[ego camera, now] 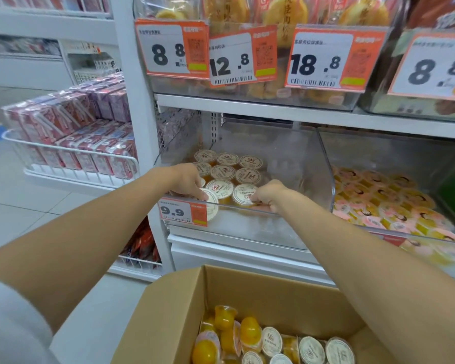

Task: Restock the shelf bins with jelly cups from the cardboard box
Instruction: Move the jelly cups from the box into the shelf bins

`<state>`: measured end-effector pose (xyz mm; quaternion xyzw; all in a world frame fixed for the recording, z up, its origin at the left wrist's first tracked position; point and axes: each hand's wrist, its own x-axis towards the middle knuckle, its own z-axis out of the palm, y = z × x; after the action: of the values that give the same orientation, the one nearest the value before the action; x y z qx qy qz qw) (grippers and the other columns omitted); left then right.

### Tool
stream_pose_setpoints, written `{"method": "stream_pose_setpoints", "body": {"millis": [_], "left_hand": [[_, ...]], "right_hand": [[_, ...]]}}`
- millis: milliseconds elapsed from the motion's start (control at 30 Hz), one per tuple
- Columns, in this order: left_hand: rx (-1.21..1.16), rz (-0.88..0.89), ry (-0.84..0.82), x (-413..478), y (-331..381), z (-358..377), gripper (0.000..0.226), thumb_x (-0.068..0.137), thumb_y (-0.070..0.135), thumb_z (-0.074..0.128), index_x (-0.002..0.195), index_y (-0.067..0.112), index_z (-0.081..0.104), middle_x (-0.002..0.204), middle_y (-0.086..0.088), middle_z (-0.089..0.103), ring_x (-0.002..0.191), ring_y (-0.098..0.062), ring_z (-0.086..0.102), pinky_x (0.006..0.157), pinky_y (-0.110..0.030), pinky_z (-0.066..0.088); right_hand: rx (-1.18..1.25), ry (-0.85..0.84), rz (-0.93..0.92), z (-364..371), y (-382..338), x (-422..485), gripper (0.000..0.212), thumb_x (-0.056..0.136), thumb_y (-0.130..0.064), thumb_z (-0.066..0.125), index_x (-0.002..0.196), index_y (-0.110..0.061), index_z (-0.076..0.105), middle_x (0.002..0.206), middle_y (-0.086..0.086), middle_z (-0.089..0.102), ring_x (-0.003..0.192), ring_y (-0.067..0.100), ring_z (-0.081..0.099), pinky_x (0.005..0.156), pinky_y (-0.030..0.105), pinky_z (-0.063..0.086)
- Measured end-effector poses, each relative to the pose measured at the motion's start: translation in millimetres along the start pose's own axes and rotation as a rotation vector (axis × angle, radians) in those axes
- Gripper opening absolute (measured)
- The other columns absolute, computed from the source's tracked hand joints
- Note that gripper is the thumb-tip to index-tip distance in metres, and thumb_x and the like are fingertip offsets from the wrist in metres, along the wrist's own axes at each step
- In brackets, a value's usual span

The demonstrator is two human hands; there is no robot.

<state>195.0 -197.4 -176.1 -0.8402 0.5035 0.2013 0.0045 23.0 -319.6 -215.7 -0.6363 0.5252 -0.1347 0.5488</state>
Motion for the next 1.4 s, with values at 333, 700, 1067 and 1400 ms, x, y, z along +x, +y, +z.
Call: {"method": "stream_pose_setpoints", "body": {"millis": [333, 700, 1067, 1400], "left_hand": [[0.177, -0.200, 0.039, -9.8, 12.7, -8.3, 0.044, 0.086, 0.032, 0.072, 0.112, -0.001, 0.058, 0.082, -0.007, 0.058, 0.078, -0.025, 0.057, 0.075, -0.030, 0.051], [-0.015, -0.085, -0.034, 8.6, 2.1, 9.2, 0.052, 0.075, 0.054, 0.074, 0.099, 0.012, 0.056, 0.094, -0.002, 0.052, 0.080, -0.020, 0.048, 0.074, -0.032, 0.044], [-0.086, -0.104, -0.064, 6.4, 3.6, 11.0, 0.019, 0.082, 0.020, 0.070, 0.085, 0.012, 0.053, 0.083, -0.004, 0.050, 0.072, -0.020, 0.043, 0.057, -0.025, 0.034], [-0.463, -0.059, 0.086, 5.5, -3.6, 19.2, 0.025, 0.074, -0.001, 0.078, 0.072, 0.013, 0.057, 0.071, 0.002, 0.052, 0.067, -0.012, 0.048, 0.057, -0.020, 0.040]], "right_hand": [[-0.300, 0.224, -0.365, 3.9, -20.3, -22.8, 0.012, 0.084, -0.006, 0.053, 0.083, -0.010, 0.065, 0.090, 0.008, 0.066, 0.089, 0.026, 0.063, 0.072, 0.029, 0.048], [-0.526, 0.158, -0.317, 23.5, -10.3, -6.3, 0.029, 0.078, -0.012, 0.057, 0.104, -0.011, 0.069, 0.114, 0.010, 0.066, 0.110, 0.030, 0.058, 0.092, 0.034, 0.052], [-0.394, 0.165, -0.211, 17.8, -7.8, -1.6, 0.019, 0.079, -0.004, 0.061, 0.096, -0.003, 0.065, 0.103, 0.008, 0.065, 0.100, 0.024, 0.063, 0.074, 0.025, 0.048], [-0.114, 0.135, -0.040, 8.7, -2.5, 3.1, 0.028, 0.083, 0.003, 0.065, 0.110, 0.000, 0.058, 0.122, 0.015, 0.060, 0.100, 0.034, 0.065, 0.081, 0.033, 0.055]]}}
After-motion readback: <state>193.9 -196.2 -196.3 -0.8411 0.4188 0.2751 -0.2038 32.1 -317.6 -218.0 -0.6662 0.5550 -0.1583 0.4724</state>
